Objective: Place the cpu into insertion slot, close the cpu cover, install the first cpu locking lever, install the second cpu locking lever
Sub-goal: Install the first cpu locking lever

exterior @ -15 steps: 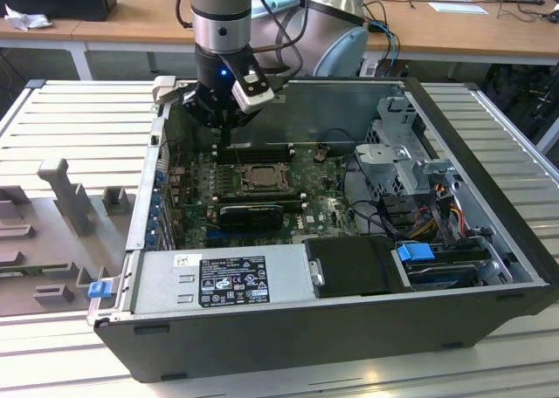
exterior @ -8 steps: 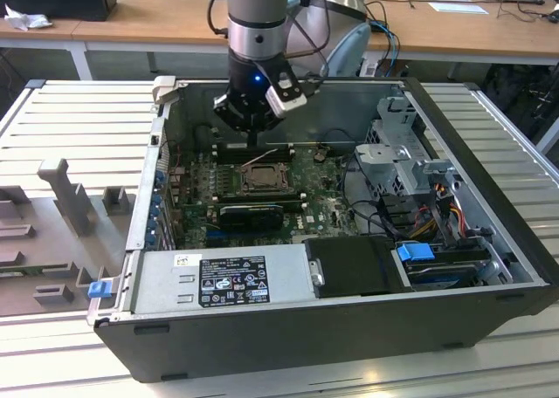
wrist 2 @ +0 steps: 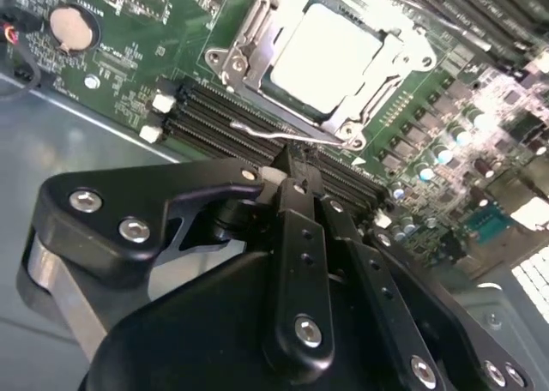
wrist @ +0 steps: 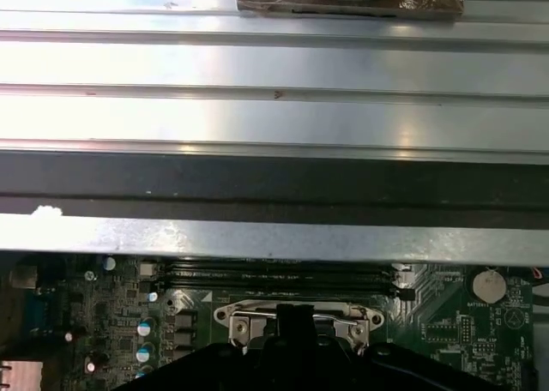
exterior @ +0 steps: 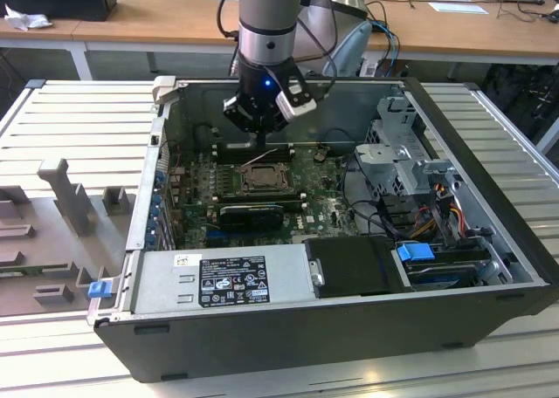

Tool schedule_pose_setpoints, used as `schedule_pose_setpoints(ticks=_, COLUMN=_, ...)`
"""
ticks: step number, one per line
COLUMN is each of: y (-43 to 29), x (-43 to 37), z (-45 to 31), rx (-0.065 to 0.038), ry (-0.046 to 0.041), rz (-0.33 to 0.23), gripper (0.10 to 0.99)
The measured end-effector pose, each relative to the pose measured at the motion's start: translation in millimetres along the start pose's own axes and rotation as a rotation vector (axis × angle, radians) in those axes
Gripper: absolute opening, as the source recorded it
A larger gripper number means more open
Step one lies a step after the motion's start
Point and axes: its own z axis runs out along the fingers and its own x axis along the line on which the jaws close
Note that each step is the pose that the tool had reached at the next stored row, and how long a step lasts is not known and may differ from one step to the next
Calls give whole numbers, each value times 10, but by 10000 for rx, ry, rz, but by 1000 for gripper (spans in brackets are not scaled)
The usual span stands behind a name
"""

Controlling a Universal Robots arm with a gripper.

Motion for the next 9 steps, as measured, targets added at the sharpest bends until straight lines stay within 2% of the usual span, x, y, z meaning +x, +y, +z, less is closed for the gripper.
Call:
schedule_pose_setpoints(ticks=3, y=1, x=-1, z=38, rx=0, ry=22, rz=-282, gripper=106)
schedule_pose_setpoints(ticks=4, y=1, x=0, z=45, rx=2, ry=3, rz=-421, gripper=106)
schedule_pose_setpoints(ticks=6, y=1, x=0, z=49, rx=13, ry=-230, rz=-478, gripper=106)
schedule_pose_setpoints(ticks=7, y=1, x=-1, z=53, rx=13, ry=-295, rz=-484, gripper=106)
schedule_pose_setpoints(ticks=9, y=0, x=-2, z=68, rx=-12, ry=-304, rz=-486, gripper=106)
